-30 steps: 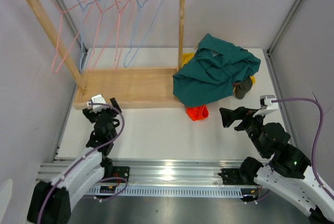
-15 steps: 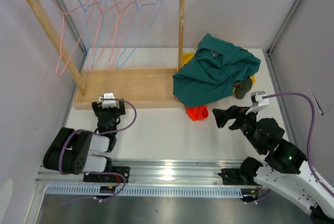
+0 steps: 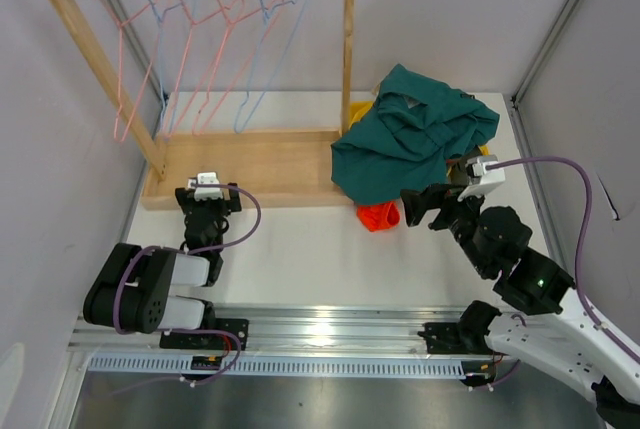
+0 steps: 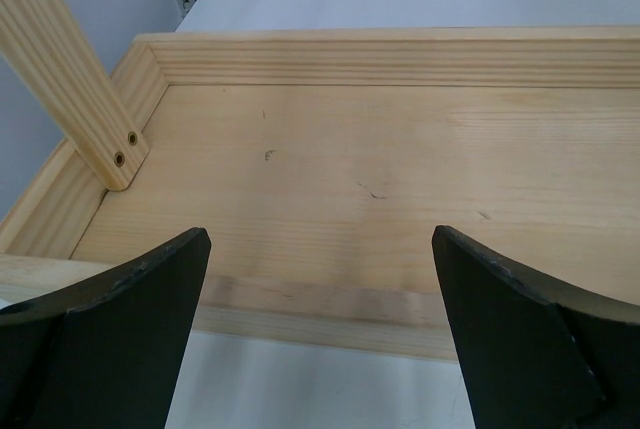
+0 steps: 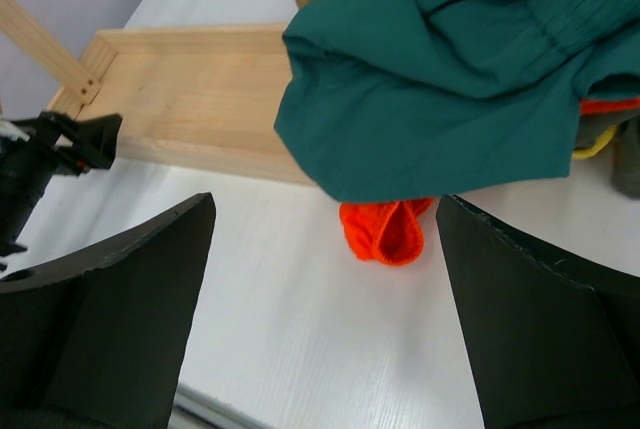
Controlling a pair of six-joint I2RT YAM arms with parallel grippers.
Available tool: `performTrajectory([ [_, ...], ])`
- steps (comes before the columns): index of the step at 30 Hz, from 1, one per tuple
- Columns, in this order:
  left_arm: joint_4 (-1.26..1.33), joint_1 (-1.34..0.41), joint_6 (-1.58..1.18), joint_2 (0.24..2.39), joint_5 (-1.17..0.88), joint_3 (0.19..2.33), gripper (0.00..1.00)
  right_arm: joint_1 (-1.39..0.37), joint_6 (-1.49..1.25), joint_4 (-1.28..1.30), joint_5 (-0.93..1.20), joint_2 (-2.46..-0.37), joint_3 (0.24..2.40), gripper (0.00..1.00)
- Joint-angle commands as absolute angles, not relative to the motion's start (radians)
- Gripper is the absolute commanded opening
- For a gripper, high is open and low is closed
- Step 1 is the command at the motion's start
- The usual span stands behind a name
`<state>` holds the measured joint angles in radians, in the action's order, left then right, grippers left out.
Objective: Remove the shorts from the hanger
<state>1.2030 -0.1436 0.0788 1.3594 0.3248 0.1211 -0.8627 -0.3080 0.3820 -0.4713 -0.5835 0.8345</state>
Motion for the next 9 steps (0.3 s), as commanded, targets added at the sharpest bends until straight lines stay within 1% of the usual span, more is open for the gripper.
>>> performTrajectory([
  [1, 1.27, -0.133, 0.06, 1.348, 0.293, 0.14, 1.0, -0.868, -0.213, 0.282, -0.572, -0.627, 0.903, 0.99],
  [9, 1.27, -0.133, 0.06, 1.348, 0.293, 0.138, 0.99, -0.868, -0.133, 0.193, -0.604, -0.683, 0.927, 1.0],
])
